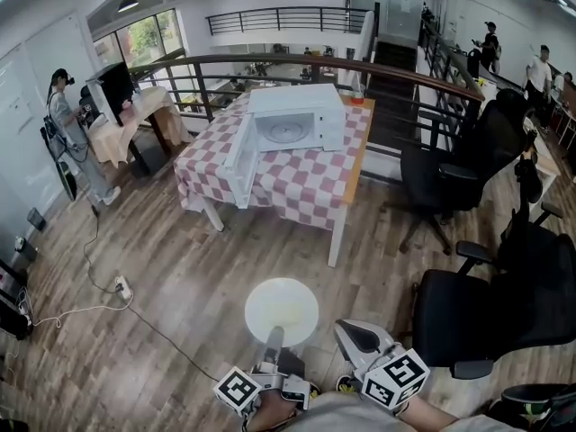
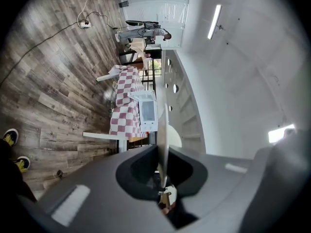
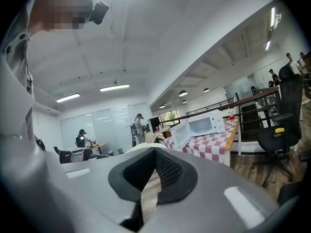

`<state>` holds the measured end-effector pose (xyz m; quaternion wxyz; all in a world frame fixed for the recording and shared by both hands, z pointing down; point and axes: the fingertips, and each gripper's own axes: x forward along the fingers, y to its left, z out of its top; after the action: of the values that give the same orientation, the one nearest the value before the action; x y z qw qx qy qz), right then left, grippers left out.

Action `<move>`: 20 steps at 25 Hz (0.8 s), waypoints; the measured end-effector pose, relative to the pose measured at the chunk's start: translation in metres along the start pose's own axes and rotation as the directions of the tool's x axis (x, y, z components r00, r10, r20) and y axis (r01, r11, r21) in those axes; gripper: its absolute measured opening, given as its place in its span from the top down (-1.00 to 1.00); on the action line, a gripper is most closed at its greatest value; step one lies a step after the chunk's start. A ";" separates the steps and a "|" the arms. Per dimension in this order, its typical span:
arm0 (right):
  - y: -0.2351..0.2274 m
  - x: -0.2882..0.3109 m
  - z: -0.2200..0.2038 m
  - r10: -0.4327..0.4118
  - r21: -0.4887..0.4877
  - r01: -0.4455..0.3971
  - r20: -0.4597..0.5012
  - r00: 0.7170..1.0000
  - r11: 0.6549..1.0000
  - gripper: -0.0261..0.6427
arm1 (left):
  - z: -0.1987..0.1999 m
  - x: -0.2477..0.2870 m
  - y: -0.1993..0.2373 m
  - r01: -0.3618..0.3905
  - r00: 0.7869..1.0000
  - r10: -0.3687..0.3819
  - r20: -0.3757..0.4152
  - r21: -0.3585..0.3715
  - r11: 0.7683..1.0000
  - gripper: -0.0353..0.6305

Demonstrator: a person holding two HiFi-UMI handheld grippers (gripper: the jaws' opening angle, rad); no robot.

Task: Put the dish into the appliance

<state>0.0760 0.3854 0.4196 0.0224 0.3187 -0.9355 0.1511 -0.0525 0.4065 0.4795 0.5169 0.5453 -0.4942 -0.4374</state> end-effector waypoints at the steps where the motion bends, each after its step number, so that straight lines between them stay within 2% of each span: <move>1: 0.004 0.000 -0.002 0.000 0.000 0.000 -0.002 1.000 1.000 0.93 | 0.002 -0.003 0.001 0.001 1.000 -0.001 -0.001 -0.001 1.000 0.82; 10: 0.034 0.002 -0.014 0.008 -0.002 -0.008 -0.004 1.000 1.000 0.93 | 0.009 -0.026 0.003 0.012 1.000 -0.012 -0.012 -0.002 1.000 0.82; 20: 0.038 0.001 -0.021 -0.003 0.007 0.003 -0.014 1.000 1.000 0.93 | 0.010 -0.029 0.007 0.016 0.999 -0.017 -0.028 -0.021 1.000 0.82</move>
<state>0.0514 0.4195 0.4299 0.0279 0.3194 -0.9342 0.1566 -0.0663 0.4344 0.4850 0.5258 0.5500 -0.4778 -0.4390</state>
